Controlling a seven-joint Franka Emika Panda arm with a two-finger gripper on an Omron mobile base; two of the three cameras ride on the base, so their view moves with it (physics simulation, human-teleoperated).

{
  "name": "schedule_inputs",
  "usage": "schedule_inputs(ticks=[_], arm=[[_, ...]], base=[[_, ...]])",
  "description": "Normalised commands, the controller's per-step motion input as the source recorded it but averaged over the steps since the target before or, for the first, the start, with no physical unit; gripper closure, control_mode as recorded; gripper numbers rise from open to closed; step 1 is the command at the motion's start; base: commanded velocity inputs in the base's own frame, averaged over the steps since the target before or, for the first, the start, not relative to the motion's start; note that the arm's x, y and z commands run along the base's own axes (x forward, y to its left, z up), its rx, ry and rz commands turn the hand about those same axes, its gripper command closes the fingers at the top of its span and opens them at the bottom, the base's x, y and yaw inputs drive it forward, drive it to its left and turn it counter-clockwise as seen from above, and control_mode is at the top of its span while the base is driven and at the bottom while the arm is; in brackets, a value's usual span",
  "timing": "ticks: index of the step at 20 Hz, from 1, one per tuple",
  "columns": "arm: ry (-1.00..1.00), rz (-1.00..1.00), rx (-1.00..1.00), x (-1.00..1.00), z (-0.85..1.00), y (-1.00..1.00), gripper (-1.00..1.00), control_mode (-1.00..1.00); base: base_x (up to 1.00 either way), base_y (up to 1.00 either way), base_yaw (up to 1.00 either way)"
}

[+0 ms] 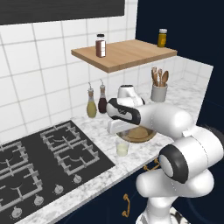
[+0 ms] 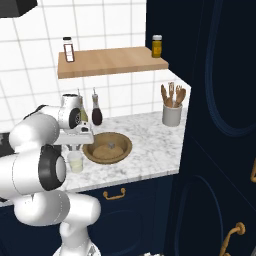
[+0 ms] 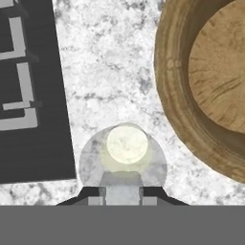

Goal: Grab a lemon wedge from the fridge and one ice cube from the ice bowl, and put them in the glass of lemonade.

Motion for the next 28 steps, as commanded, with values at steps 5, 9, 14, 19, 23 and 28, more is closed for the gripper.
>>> schedule_inputs(ticks=[5, 9, 14, 19, 23, 28], arm=[[-0.01, 0.00, 0.01, 0.03, -0.17, 0.00, 1.00, -1.00], [-0.01, 0.00, 0.03, 0.00, -0.09, 0.00, -1.00, -1.00], [0.00, 0.00, 0.00, 0.00, 0.00, 0.00, -1.00, -1.00], [0.00, 0.00, 0.00, 0.00, 0.00, 0.00, -1.00, -1.00], [-0.15, 0.00, 0.05, -0.38, 0.23, 0.00, -1.00, -1.00], [-0.18, 0.00, 0.09, -0.21, 0.40, 0.00, -1.00, -1.00]], base=[[0.00, 0.00, 0.00], [0.00, 0.00, 0.00], [0.00, 0.00, 0.00], [0.00, 0.00, 0.00], [0.00, 0.00, 0.00], [0.00, 0.00, 0.00]])
